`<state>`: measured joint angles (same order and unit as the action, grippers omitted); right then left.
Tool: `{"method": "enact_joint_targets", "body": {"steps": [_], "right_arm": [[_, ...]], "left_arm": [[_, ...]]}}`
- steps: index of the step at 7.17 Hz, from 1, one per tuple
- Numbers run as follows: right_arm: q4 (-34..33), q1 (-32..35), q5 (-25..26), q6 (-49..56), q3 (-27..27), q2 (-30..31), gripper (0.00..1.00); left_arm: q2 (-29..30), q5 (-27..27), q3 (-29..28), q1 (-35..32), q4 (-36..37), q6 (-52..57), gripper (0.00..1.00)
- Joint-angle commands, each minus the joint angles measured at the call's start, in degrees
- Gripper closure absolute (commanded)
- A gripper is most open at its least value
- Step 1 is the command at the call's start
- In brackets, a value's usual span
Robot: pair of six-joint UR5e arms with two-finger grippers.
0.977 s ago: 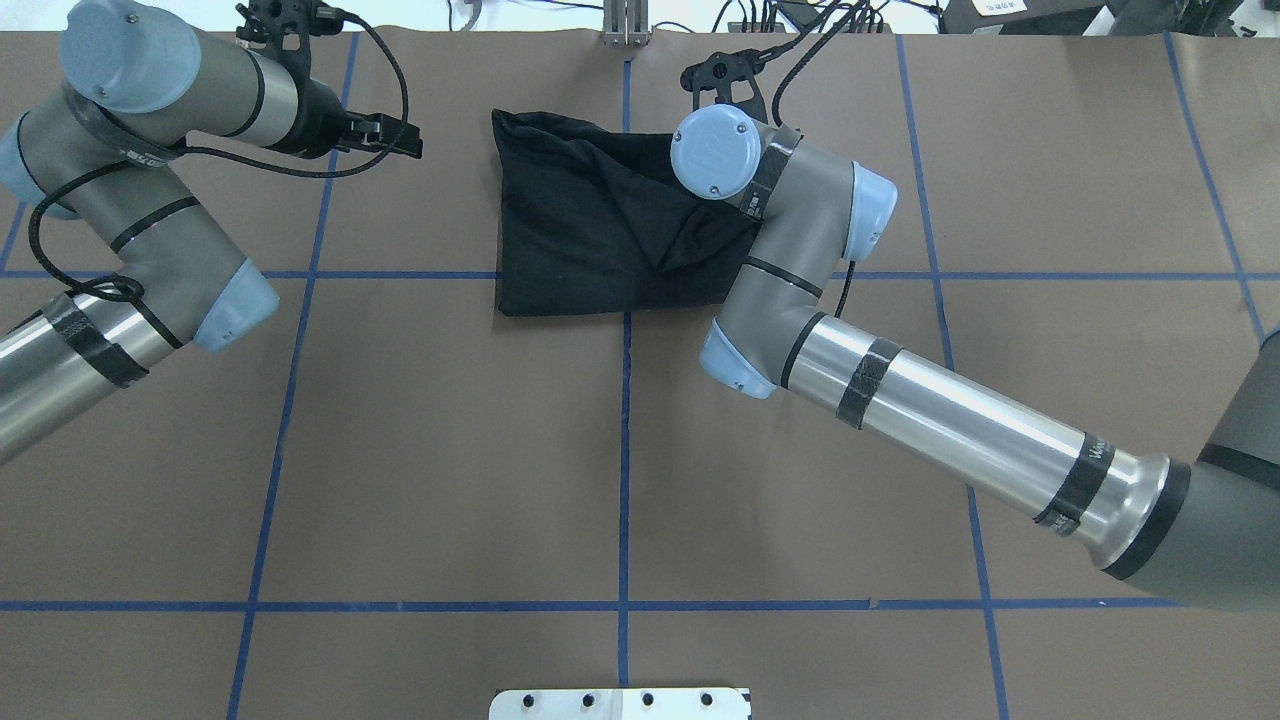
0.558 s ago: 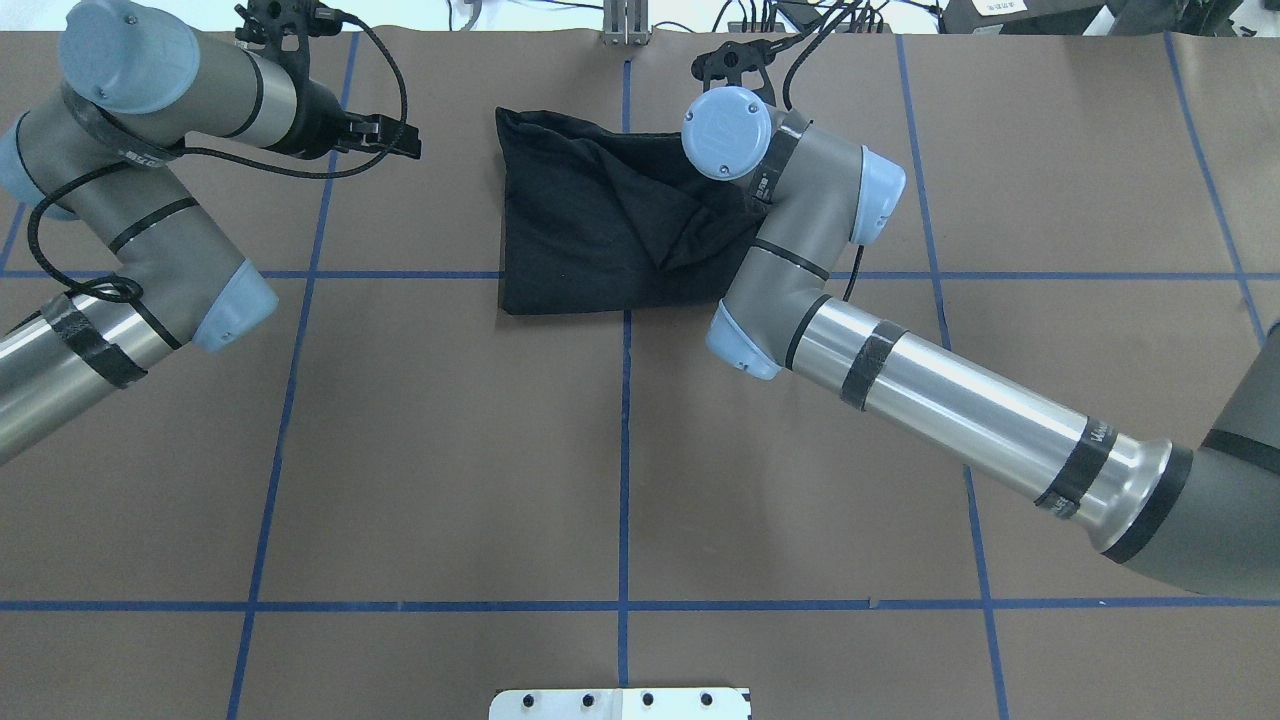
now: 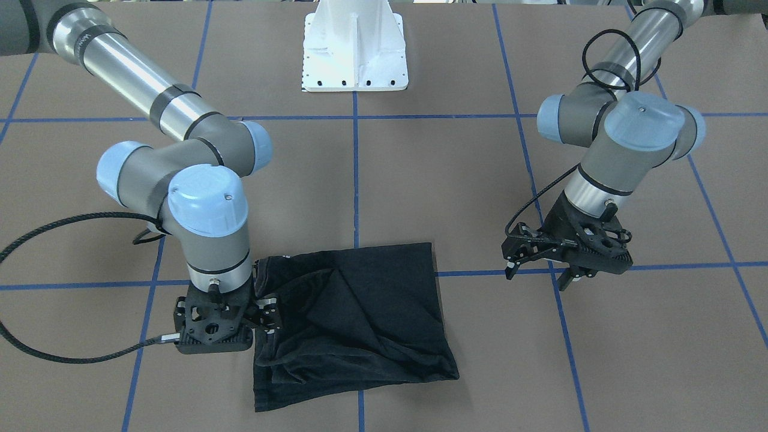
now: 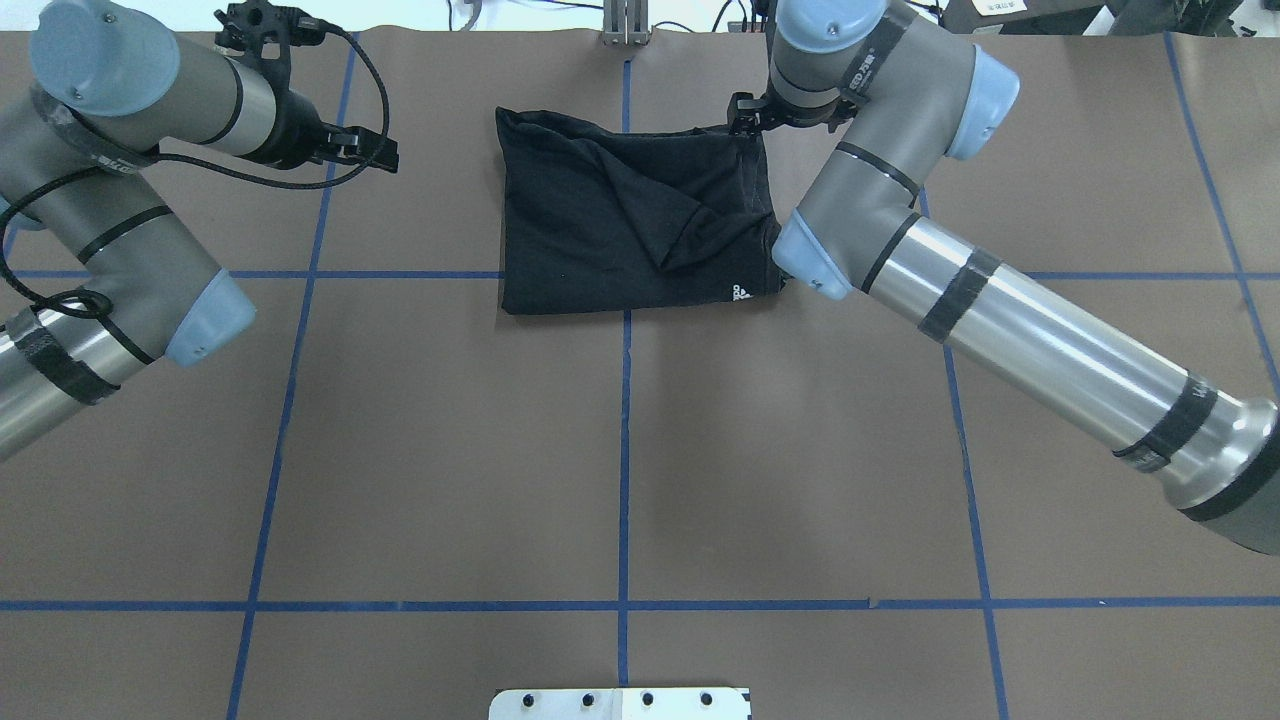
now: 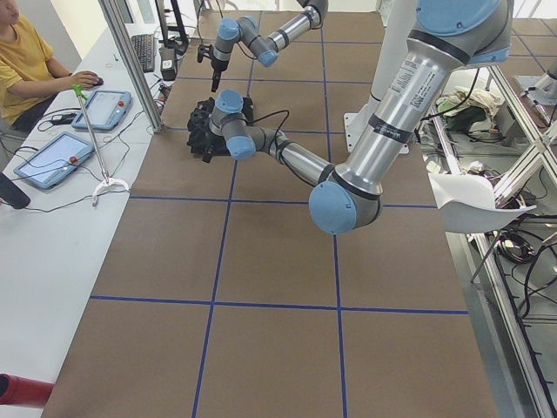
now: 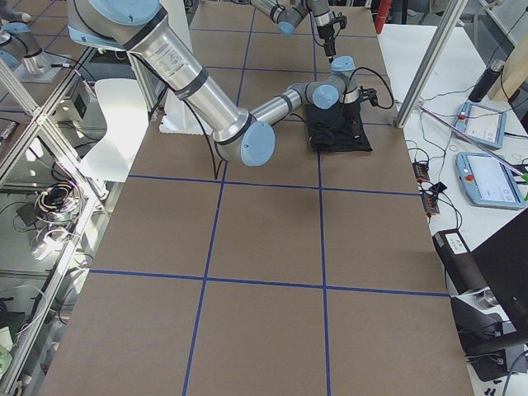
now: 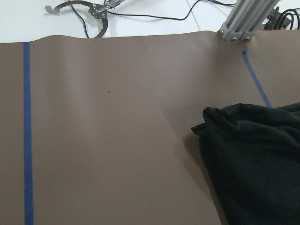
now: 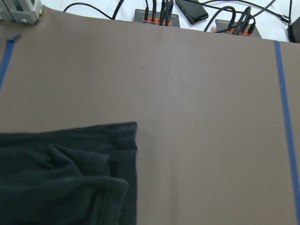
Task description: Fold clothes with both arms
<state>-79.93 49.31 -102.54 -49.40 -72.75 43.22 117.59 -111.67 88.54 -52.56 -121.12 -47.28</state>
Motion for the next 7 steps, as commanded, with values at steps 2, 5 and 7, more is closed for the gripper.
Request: {"method": "enact_joint_targets", "body": {"steps": [2,5,7], "right_arm": [[-11.2,8.8,-12.7,11.8,-20.2,14.5,0.0],[-11.2,15.7,-17.9,24.3,-25.5,28.9,0.0],[-11.0,23.2,-20.5,40.2,-25.2,39.9,0.0]], "left_arm": [[-8.1,0.1,18.4,-2.0,19.9,15.6,0.0],[-13.8,0.0,22.5,-6.8,28.3,20.9,0.0],[-18.4,-4.3,18.3,-16.7,28.3,24.0,0.0]]}}
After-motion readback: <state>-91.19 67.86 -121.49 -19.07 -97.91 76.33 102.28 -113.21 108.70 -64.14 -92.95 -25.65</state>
